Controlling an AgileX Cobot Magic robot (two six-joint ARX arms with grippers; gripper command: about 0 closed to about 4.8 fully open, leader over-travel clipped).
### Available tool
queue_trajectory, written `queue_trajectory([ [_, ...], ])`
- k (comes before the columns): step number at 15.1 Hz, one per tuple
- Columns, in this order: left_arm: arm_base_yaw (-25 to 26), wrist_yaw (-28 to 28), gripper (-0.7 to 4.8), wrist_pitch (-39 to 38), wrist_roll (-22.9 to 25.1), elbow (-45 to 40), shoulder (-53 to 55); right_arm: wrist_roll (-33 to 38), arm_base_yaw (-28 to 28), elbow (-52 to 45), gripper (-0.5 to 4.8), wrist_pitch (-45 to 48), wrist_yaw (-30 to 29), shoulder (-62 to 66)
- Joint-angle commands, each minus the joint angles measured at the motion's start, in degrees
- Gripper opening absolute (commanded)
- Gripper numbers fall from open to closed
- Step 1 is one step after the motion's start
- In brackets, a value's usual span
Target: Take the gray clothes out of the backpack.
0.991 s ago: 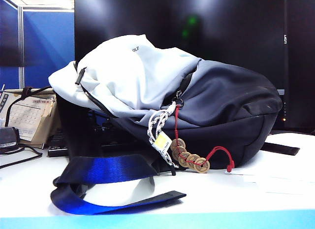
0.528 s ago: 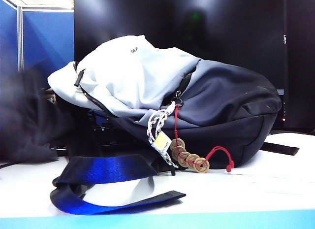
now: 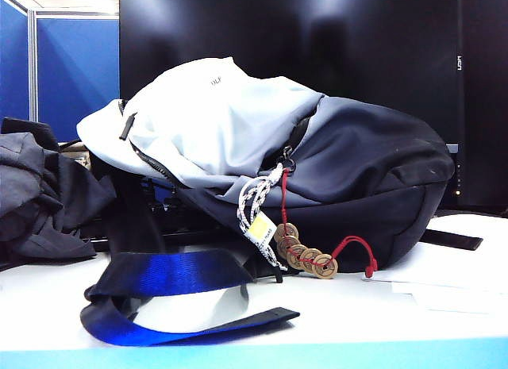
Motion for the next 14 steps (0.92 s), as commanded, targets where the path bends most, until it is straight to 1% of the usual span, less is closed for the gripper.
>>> queue_trajectory([
  [1,0.07,1.07,-0.04,1.03,-7.04,0.22,-13.7,-14.12,-0.85,0.17,-0.03,-17.22,12.11,-7.08],
  [2,0.07,0.96,-0.04,0.85,-8.31,0.11,-16.74,-19.65,-0.81,0.15,-0.02,-24.04,22.84,-10.1],
  [3,0.07,0.98,-0.04,0.83,-9.68,-0.63,-19.1,-23.28,-0.55,0.15,-0.02,-28.76,28.09,-12.7],
  [4,0.07,1.01,-0.04,0.76,-11.61,-2.16,-21.55,-24.39,-0.42,0.13,-0.02,-31.71,28.87,-15.04],
  [5,0.04,1.01,-0.04,-0.57,-14.71,-4.72,-24.59,-24.37,-0.42,0.11,-0.02,-33.97,28.85,-18.1],
  [6,0.04,0.94,-0.04,-4.17,-15.04,-7.06,-27.47,-23.91,-0.42,0.09,-0.03,-35.8,29.18,-21.33],
  [7,0.04,1.07,-0.04,-6.82,-15.19,-9.07,-29.86,-23.76,-0.42,0.04,-0.03,-37.22,31.1,-24.09],
  [8,0.07,3.96,-0.04,-9.14,-15.74,-11.23,-32.87,-23.56,-0.42,-0.66,-0.03,-38.38,32.76,-27.58],
  [10,0.04,4.63,-0.04,-9.55,-20.59,-13.81,-37.83,-20.2,-0.39,-4.98,-0.03,-37.16,32.72,-35.21],
  [11,0.02,4.72,-0.04,-10.21,-21.51,-14.58,-39.69,-17.51,-0.39,-6.95,-0.03,-37.29,32.7,-38.18],
  [12,0.04,6.64,-0.04,-10.99,-21.42,-15.69,-41.7,-15.67,-0.42,-9.46,-0.03,-38.53,33.16,-42.38],
  [13,0.04,6.78,-0.04,-11.06,-21.2,-17.09,-42.86,-14.34,-0.44,-12.35,-0.03,-38.32,34.62,-45.81],
  [14,0.04,6.75,-0.04,-10.88,-21.0,-19.19,-43.65,-11.56,-0.44,-16.0,-0.03,-38.03,36.33,-49.2],
])
